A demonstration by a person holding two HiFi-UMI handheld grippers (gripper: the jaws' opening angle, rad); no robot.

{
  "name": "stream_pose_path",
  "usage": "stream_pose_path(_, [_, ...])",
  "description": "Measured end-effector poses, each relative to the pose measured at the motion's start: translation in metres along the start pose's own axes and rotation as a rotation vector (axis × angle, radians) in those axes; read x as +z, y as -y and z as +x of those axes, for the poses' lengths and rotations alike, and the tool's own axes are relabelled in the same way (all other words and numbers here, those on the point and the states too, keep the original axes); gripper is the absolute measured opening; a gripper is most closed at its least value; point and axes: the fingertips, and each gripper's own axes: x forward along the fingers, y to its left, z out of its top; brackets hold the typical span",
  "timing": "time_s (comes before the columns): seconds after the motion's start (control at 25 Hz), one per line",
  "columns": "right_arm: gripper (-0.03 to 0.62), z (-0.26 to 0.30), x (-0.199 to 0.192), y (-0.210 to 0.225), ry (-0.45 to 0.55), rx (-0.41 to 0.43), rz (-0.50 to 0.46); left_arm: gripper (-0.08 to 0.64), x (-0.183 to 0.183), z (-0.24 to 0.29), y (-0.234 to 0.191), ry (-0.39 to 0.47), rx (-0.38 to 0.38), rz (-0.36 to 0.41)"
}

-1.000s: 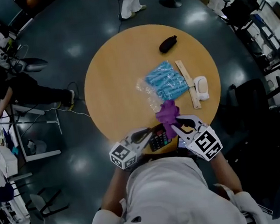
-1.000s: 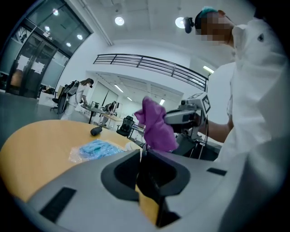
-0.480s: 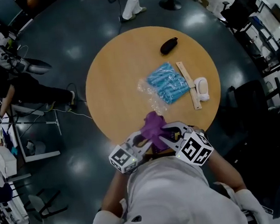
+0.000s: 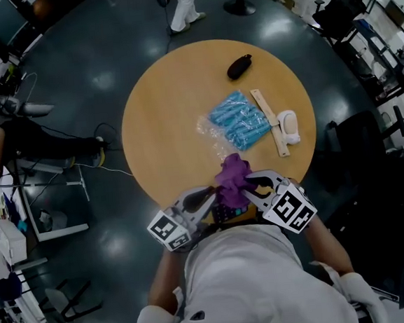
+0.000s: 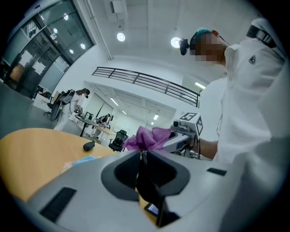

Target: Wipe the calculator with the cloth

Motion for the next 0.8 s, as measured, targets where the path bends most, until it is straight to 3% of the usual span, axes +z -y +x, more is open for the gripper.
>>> stream_pose_path(0.4, [0.071,-0.012,-0.018,0.027,0.017,-0.061,0.111,0.055,0.026,-0.010,-0.014,0.121,-0.001,-0.100])
stream_pose_path(0.64, [0.071,-0.013,-0.045,0.036,-0.021,-0.095,0.147,0.055,0.034,-0.016,-0.024,0.171,0.018,-0.144])
stream_pose_path(0.8, [0.072,-0.038,-0.036,0.053,0.055,-0.166,0.151,0.055,0.037,-0.017,-0.034,0.184,0.025,-0.195])
